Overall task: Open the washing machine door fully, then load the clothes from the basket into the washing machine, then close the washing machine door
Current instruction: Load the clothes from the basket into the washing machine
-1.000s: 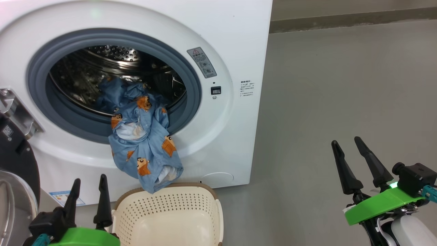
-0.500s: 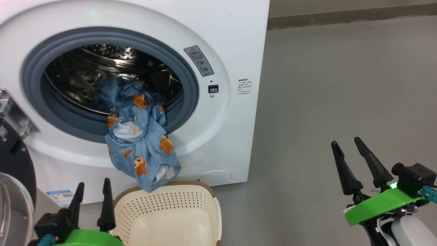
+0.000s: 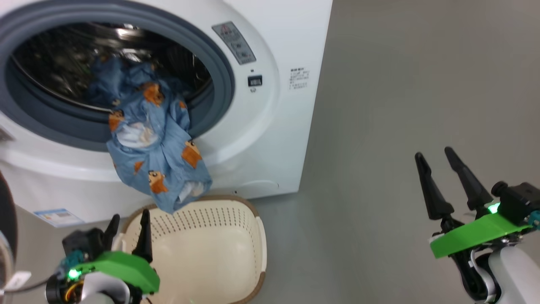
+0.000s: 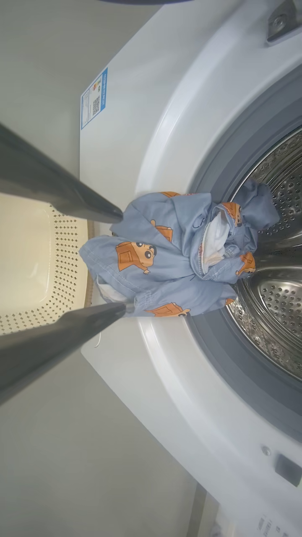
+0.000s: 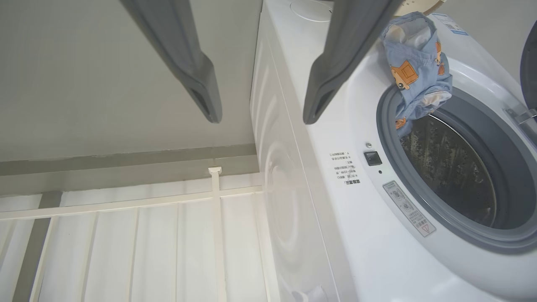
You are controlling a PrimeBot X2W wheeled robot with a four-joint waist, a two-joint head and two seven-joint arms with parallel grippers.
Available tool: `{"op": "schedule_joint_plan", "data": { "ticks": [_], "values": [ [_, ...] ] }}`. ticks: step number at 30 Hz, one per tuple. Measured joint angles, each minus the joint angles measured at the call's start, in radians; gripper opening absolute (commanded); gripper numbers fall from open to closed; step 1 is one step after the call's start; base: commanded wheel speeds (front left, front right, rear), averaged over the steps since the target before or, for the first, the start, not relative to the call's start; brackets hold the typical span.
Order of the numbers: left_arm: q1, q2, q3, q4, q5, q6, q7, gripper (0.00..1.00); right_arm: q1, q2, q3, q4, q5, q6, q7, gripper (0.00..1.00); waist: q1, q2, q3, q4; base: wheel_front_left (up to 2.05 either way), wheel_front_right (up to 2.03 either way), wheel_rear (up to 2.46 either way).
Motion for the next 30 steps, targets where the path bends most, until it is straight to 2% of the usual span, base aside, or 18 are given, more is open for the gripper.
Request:
{"op": "schedule_joint_plan", "data": {
  "ticks": [8, 17, 24, 30],
  "values": [
    [-0.189, -0.007, 0.001, 0.212, -0.045, -0.035, 0.004, 1.00, -0.068, -0.005, -0.014, -0.018, -0.003, 0.000, 0.000, 1.00, 0.0000, 0.0000, 0.113, -0.019, 0.00, 0.00, 0.00],
    [-0.383, -0.004, -0.002, 0.424, -0.061, -0.052, -0.023, 1.00, -0.118, -0.005, -0.016, -0.035, -0.003, 0.000, 0.000, 1.00, 0.0001, 0.0000, 0.227, -0.056, 0.00, 0.00, 0.00],
    [-0.505, 0.006, -0.003, 0.541, -0.075, -0.062, -0.042, 1.00, -0.149, -0.003, -0.020, -0.050, -0.003, 0.000, 0.000, 1.00, 0.0000, 0.0000, 0.300, -0.093, 0.00, 0.00, 0.00],
    [-0.598, 0.040, 0.002, 0.610, -0.089, -0.062, -0.062, 1.00, -0.169, 0.004, -0.024, -0.059, -0.003, 0.000, 0.000, 1.00, 0.0000, 0.0001, 0.352, -0.126, 0.00, 0.00, 0.00]
  ]
}}
